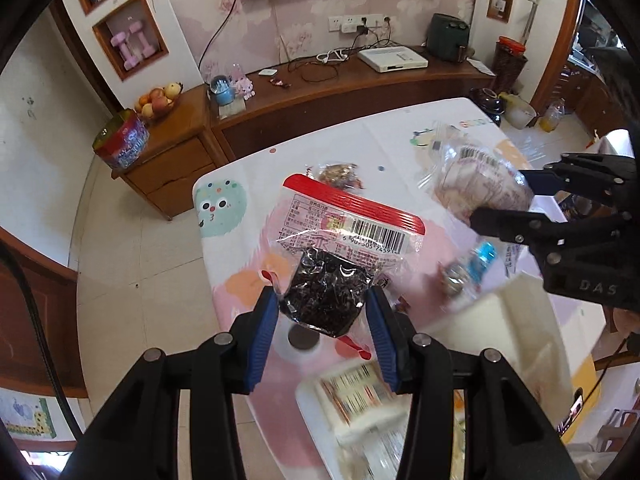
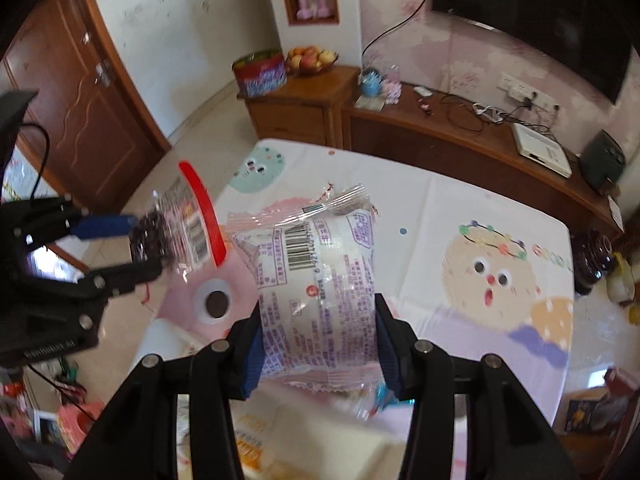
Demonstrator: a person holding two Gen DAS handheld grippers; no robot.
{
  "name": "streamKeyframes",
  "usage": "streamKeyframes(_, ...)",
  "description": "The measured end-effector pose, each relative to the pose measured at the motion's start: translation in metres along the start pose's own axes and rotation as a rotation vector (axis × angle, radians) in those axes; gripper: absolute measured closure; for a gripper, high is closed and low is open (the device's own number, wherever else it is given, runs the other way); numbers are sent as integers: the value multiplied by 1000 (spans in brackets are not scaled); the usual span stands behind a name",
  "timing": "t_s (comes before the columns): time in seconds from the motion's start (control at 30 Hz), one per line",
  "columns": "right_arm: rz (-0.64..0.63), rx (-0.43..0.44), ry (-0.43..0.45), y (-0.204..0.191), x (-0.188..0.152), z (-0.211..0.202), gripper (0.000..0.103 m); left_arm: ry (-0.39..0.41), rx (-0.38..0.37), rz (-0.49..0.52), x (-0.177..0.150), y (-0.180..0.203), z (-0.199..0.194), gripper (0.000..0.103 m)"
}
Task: Organize snacks
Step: 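Carry both bags over the white tray with both tools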
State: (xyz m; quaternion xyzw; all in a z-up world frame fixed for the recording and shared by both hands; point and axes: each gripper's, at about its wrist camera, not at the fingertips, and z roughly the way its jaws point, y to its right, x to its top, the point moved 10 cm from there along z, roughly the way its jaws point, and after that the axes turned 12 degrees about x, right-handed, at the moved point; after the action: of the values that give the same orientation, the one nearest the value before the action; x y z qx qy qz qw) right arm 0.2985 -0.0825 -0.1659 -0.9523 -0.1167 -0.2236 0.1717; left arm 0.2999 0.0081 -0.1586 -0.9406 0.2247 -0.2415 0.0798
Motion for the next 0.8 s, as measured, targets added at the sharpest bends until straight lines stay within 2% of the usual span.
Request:
streamKeyframes(0.2, 91, -28, 82, -25, -36, -59, 55, 43, -10, -18, -32, 9, -48, 59)
streamKeyframes(0.43, 209, -52, 117, -47, -87, -89, 55, 91, -12, -70, -65, 17, -88, 59)
streamKeyframes(0.57, 254, -69, 128, -58, -112, -96, 55, 112, 16, -92, -80, 19, -93, 59)
streamKeyframes(0.8, 287, -107, 112, -74, -150, -89, 55, 42, 22, -90, -117, 34, -83, 59)
